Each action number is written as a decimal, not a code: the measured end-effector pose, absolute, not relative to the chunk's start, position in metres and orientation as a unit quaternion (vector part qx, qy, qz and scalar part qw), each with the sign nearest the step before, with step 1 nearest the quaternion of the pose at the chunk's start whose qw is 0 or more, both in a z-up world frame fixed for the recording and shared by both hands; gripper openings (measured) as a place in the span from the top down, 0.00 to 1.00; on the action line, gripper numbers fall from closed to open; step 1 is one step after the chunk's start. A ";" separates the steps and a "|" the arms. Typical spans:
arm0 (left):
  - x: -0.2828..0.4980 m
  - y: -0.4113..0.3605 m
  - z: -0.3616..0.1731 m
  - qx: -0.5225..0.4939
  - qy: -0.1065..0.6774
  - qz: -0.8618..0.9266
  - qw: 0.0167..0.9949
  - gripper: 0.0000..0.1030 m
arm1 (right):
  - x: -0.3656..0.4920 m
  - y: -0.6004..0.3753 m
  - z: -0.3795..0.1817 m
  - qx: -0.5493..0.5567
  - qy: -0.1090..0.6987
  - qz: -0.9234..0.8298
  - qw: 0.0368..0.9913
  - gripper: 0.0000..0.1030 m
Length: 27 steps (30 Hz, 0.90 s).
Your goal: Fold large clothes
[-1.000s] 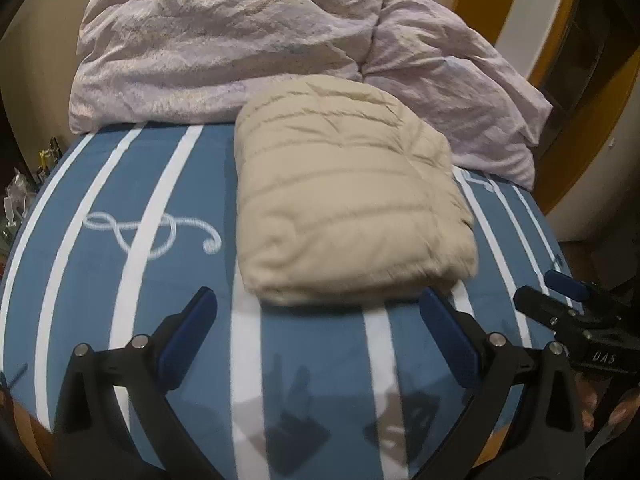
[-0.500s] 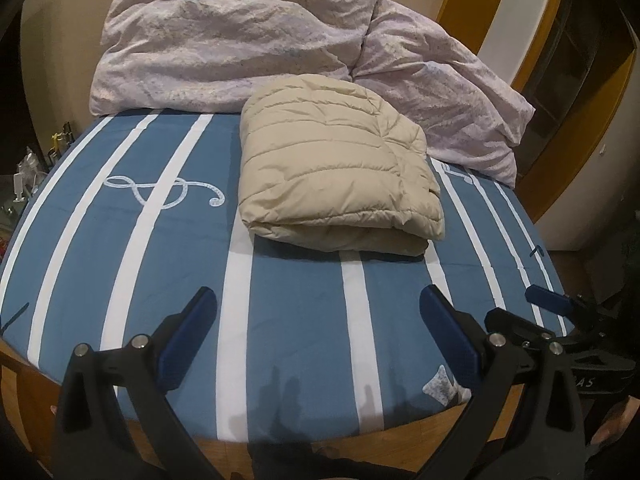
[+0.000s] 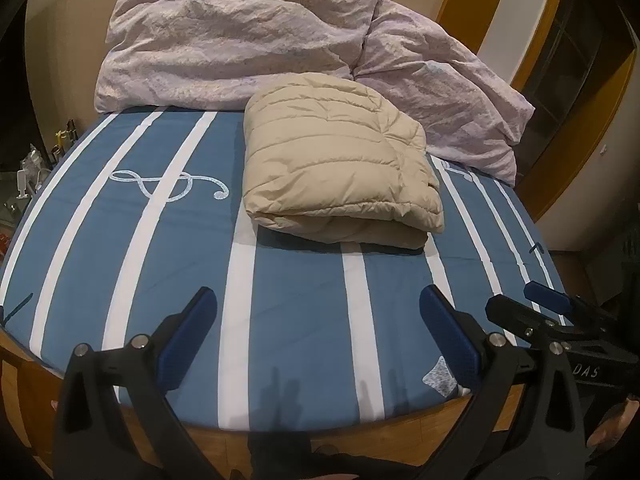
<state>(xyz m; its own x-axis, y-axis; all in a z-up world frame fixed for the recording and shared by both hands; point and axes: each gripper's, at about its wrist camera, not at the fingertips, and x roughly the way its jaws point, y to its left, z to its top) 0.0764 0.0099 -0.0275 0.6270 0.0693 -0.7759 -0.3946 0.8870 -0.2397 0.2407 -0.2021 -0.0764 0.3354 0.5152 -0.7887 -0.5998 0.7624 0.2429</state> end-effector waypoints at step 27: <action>0.073 0.008 -0.023 -0.201 0.402 0.120 0.885 0.02 | 0.238 -0.207 -0.068 -0.031 0.448 0.346 0.824 0.01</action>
<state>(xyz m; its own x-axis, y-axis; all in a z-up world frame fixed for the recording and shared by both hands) 0.0727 0.0084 -0.0233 0.6480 0.0505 -0.7599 -0.3731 0.8909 -0.2590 0.2381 -0.2067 -0.0683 0.3583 0.5426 -0.7597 -0.5975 0.7585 0.2600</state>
